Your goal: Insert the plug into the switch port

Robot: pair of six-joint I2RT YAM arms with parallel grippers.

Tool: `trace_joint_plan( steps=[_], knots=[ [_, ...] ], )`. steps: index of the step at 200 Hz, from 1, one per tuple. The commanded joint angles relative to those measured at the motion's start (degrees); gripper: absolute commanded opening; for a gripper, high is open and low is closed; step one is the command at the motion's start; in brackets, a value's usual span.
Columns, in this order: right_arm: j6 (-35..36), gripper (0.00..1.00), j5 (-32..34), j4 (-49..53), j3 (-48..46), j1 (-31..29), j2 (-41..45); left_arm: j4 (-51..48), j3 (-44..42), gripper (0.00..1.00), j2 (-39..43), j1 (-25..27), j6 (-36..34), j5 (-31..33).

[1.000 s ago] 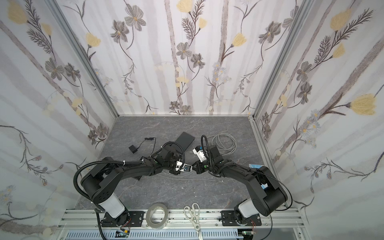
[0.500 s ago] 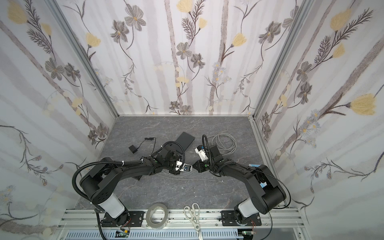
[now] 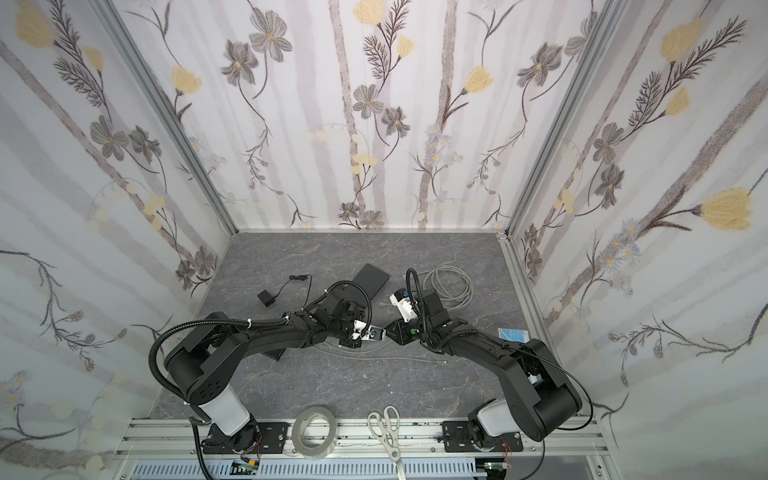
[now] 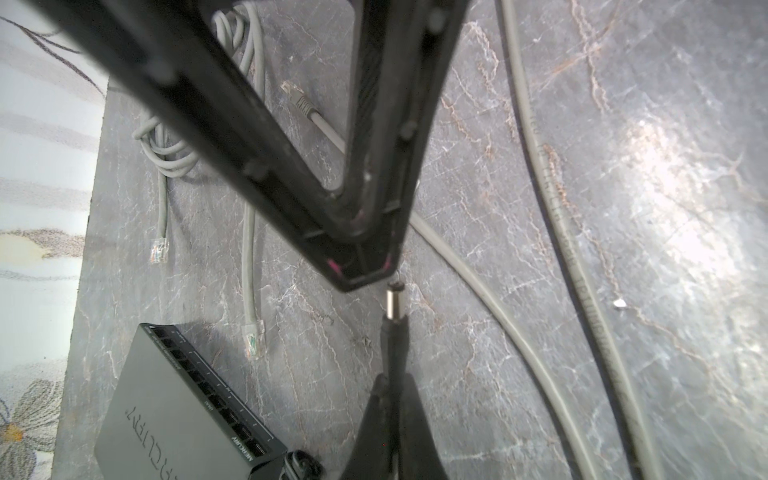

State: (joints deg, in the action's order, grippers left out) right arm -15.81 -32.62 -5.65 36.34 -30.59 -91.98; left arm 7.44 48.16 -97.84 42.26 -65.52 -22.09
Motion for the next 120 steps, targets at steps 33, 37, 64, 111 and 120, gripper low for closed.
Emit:
trace_joint_plan(
  steps=[33,37,64,111,120],
  knots=[
    [0.6,0.27,-0.7,-0.3,2.3,-0.9,-4.8,0.2,0.3,0.0,0.3,-0.1,0.9,-0.7],
    [0.6,0.27,-0.4,-0.2,2.5,-1.0,-4.9,0.3,0.3,0.0,0.4,-0.1,0.9,-0.6],
    [0.4,0.26,0.5,0.1,2.7,-1.0,-5.1,0.4,0.1,0.0,0.7,-0.1,0.8,-1.0],
    [0.0,0.25,1.0,0.5,3.1,-0.9,-5.8,2.0,-1.1,0.0,1.9,0.0,0.9,-2.6],
    [0.1,0.25,0.6,0.4,3.2,-0.8,-5.8,2.1,-1.1,0.0,1.9,0.0,0.9,-2.5]
  ],
)
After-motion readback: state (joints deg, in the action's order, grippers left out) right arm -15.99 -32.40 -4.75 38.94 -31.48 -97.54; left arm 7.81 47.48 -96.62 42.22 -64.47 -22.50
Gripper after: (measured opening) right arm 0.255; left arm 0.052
